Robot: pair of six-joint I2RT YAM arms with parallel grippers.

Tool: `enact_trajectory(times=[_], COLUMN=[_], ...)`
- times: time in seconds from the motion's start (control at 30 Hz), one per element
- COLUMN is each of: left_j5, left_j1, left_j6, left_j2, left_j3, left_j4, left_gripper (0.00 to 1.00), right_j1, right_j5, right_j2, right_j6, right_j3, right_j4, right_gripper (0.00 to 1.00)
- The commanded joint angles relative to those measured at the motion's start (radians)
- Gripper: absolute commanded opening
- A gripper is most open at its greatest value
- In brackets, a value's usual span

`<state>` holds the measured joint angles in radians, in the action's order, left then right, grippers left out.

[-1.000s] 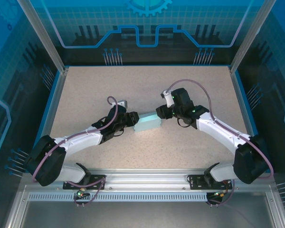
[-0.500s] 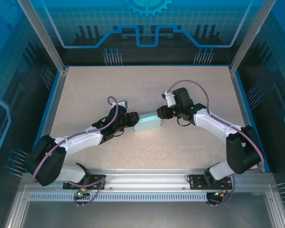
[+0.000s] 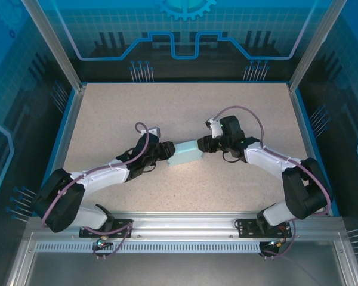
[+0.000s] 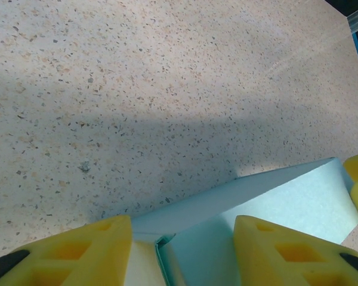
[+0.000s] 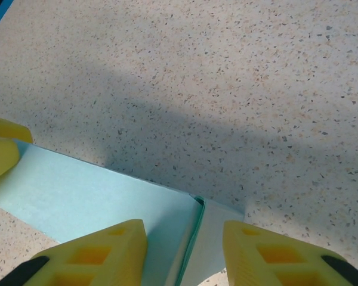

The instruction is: Fold the paper box

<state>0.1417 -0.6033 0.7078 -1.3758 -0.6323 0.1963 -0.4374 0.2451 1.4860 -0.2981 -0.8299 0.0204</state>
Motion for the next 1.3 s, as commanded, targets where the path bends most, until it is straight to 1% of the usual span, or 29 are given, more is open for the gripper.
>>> enact_trajectory(times=[0.0,0.2,0.57,0.67,0.8,1.0,1.1,1.27], left_j5=[-0.019,-0.013,-0.004,0.000,0.002,-0.018,-0.028,-0.015], left_j1=[-0.007,-0.008,-0.002,0.001,0.005,0.012,0.012,0.013], left_j6=[-0.004,-0.021,-0.057,-0.079,-0.101,-0.114,-0.086,-0.059], left_j2=[-0.051,-0.057,-0.133,-0.161,-0.152,-0.126,-0.119,-0.138], left_j3=[0.049,0.028,-0.049,-0.084,-0.101,-0.080,-0.023,0.059], left_j4=[-0.101,-0.087,-0.022,-0.014,-0.004,-0.036,-0.030,-0.007], left_gripper=[0.51,0.50,0.48,0.48,0.51,0.52,0.51,0.51], right_j1=[0.000,-0.001,0.005,0.008,0.009,0.009,0.008,0.007], right_j5=[-0.003,-0.029,-0.058,-0.073,-0.071,-0.079,-0.086,-0.087], right_j2=[0.060,0.031,-0.016,-0.030,-0.039,-0.043,-0.035,-0.019], right_j6=[-0.020,-0.029,-0.041,-0.042,-0.050,-0.068,-0.083,-0.108], right_j3=[0.055,0.031,0.024,0.036,0.050,0.091,0.115,0.155], right_j4=[0.092,0.090,0.057,0.048,0.043,0.023,0.027,0.035], right_gripper=[0.40,0.40,0.39,0.39,0.39,0.39,0.39,0.38])
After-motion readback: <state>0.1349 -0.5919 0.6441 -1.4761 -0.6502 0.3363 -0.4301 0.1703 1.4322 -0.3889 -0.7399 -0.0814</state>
